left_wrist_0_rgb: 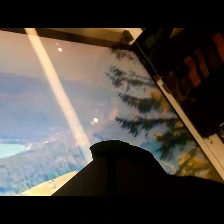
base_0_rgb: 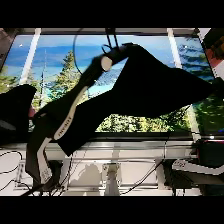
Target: Fold the clothes and pants, and hang the long-sleeved shirts on hangers.
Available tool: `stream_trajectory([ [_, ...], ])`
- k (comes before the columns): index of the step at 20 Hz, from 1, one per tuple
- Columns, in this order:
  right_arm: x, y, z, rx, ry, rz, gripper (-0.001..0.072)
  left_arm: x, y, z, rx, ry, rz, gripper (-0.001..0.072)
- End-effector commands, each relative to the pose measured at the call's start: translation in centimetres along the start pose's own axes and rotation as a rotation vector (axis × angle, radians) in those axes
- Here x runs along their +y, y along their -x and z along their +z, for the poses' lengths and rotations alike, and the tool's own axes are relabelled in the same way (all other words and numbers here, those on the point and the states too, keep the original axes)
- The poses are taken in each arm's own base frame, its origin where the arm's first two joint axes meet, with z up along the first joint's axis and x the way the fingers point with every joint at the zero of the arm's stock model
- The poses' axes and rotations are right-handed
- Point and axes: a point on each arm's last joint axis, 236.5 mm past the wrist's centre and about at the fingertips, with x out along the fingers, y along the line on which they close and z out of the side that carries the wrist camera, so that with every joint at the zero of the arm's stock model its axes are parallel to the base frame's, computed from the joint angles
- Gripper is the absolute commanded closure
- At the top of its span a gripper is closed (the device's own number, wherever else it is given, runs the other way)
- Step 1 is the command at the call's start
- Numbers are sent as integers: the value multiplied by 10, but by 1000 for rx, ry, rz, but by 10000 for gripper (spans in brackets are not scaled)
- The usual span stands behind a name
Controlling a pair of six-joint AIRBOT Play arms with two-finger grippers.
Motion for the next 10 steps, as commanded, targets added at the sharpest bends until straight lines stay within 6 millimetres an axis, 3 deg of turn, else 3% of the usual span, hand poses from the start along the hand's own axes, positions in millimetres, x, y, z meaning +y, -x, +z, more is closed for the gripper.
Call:
stream_trajectory([
  [1,-16,-14,-17,57,-53,-45,698,-8,-25,-18,-169,6,-9,703],
  [2,-25,-18,-12,35,-77,-74,697,-6,-28,-14,-251,5,-5,701],
  [3,-34,-21,-6,8,-86,-108,605,-4,-27,-7,-344,4,0,700],
  [4,-40,-23,-1,-8,-85,-127,330,-3,-25,-2,-408,-1,3,613],
  [5,-45,-22,3,-25,-81,-149,107,-2,-26,-4,-404,-1,4,512],
  [6,-50,-21,7,-41,-78,-169,92,-1,-28,-10,-376,-1,5,434],
  [7,-51,-21,12,-64,-76,-173,92,1,-30,-14,-342,-1,7,407],
  [10,-49,-20,25,-117,-73,-162,91,6,-33,-31,-180,-36,13,407],
])
